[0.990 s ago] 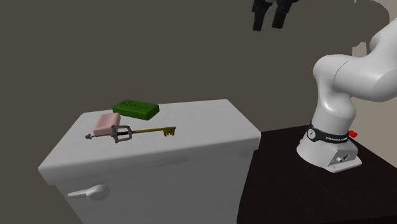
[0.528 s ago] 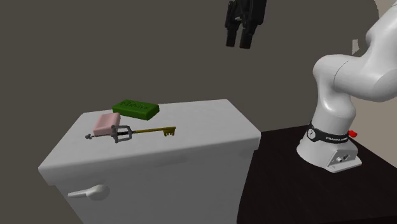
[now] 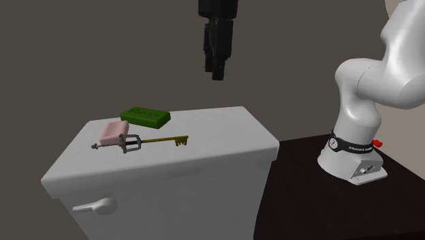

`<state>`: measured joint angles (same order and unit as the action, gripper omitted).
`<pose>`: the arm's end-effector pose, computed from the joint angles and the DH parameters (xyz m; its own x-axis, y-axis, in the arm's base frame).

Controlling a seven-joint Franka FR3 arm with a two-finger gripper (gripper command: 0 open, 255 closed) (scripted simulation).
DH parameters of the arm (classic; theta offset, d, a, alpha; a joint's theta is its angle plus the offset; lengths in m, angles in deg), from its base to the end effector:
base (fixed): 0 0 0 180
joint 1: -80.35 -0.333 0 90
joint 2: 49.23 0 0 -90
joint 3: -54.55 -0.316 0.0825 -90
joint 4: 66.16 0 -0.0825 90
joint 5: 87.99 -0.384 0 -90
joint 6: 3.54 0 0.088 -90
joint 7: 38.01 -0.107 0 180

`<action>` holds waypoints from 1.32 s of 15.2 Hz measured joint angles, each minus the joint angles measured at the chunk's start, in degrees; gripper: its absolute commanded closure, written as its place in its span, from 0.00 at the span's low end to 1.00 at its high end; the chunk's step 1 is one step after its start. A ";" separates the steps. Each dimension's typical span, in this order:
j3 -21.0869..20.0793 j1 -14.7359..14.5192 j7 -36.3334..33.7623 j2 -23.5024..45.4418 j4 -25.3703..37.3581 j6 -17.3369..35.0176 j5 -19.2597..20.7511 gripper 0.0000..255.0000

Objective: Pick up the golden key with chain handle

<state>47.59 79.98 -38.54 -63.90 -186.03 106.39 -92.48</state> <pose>0.4837 0.0722 0.5382 0.9927 0.0900 0.0800 0.0939 -0.9945 -0.0456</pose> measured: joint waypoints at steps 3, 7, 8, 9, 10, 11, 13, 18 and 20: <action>-0.83 -0.18 -0.80 6.69 4.28 1.71 1.13 0.00; -1.56 -0.57 -1.85 16.24 11.39 3.18 3.10 0.00; -1.64 -0.68 -2.02 18.40 13.22 3.20 3.56 0.00; -1.75 -0.87 -2.30 20.74 15.12 3.41 4.06 0.00; -1.89 -1.16 -2.73 23.28 17.57 3.20 4.64 0.00; -1.93 -1.39 -2.93 25.79 19.88 3.14 5.19 0.00; -1.97 -1.98 -3.41 30.99 25.06 2.62 6.29 0.00; -1.86 -2.50 -3.75 35.67 27.67 4.14 7.24 0.00; -1.82 -2.56 -3.83 36.36 27.12 5.36 7.37 0.00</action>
<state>45.77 77.43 -42.37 -27.54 -158.91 111.75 -85.11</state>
